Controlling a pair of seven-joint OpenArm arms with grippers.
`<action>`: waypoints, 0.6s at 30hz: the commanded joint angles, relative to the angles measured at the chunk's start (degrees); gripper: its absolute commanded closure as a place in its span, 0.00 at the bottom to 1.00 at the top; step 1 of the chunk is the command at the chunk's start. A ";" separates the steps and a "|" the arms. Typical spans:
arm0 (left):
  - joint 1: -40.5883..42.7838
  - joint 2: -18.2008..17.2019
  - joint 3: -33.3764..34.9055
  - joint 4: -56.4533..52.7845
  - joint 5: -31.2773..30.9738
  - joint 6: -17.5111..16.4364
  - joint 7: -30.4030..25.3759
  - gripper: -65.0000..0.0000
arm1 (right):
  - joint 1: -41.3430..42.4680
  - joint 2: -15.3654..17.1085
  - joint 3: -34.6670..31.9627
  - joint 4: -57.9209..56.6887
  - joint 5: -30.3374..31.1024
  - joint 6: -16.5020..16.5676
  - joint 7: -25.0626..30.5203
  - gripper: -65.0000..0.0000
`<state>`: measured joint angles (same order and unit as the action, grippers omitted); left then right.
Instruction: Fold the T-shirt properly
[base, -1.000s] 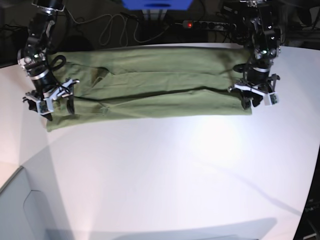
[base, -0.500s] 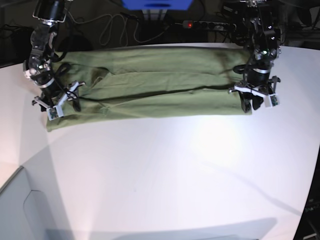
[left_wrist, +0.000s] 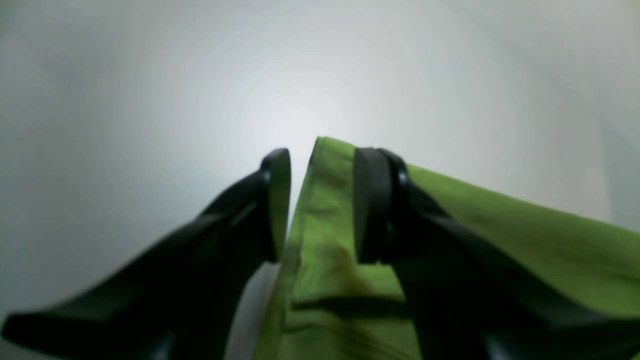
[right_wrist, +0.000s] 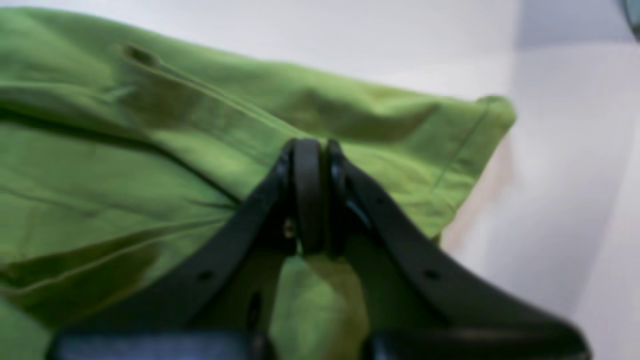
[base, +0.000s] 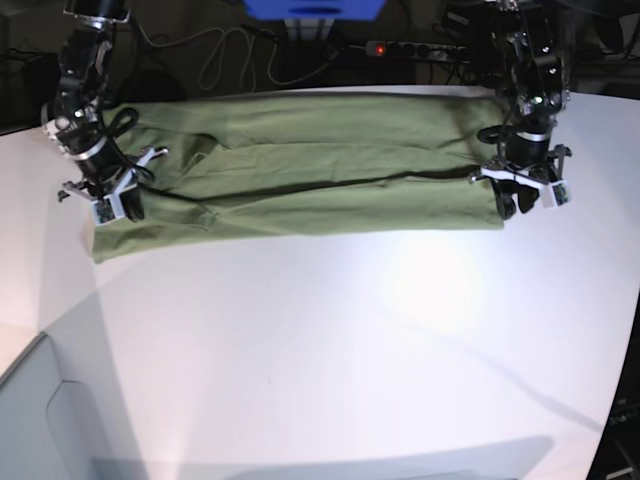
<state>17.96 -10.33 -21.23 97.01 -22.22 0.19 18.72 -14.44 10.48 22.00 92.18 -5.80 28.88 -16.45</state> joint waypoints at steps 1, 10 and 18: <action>-0.15 -0.53 -0.35 0.97 -0.24 -0.05 -1.36 0.69 | -0.55 0.82 0.37 1.66 0.75 0.79 1.19 0.99; -0.15 -0.53 -0.35 0.97 -0.24 -0.05 -1.36 0.69 | -6.09 0.82 0.37 4.92 0.40 5.80 4.01 0.99; -0.15 -0.53 -0.35 0.97 -0.24 -0.05 -1.36 0.69 | -7.06 0.99 0.37 3.07 0.31 8.00 4.01 0.78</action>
<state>17.96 -10.31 -21.23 97.01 -22.24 0.19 18.70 -21.65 10.63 22.04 94.39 -6.02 35.59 -13.82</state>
